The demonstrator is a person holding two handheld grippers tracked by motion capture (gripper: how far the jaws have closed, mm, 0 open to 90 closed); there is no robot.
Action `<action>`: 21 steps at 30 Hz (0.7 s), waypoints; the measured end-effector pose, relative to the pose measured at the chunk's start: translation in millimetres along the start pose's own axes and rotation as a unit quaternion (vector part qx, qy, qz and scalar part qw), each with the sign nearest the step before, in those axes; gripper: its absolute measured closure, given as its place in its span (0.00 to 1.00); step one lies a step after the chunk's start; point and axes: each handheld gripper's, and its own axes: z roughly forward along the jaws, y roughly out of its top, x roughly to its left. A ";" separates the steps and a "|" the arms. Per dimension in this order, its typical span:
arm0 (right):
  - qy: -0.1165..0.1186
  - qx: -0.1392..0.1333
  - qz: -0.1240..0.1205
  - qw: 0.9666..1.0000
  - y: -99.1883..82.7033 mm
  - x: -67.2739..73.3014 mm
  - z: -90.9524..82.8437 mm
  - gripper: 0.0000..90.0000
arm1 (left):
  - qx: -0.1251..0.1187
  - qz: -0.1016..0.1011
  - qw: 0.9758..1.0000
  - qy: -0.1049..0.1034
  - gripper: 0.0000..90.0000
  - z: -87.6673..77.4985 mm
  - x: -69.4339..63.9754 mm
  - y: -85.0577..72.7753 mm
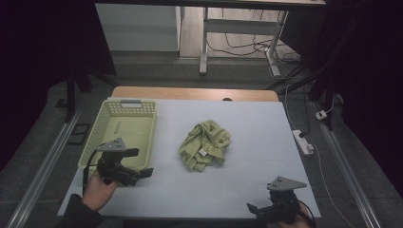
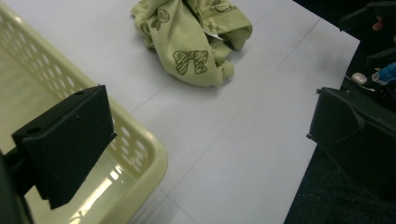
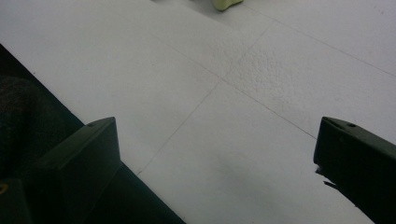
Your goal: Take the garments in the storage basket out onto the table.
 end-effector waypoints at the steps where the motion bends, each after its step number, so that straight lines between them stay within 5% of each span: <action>1: 0.000 0.000 0.000 1.000 0.0 0.0 0.0 0.00 | -0.001 -0.002 1.000 0.001 0.00 -1.7 0.3 -1.9; 21: -0.001 0.000 -0.004 1.000 0.1 0.8 -0.1 0.00 | -0.018 -0.034 0.999 0.035 0.00 -42.8 7.3 -43.7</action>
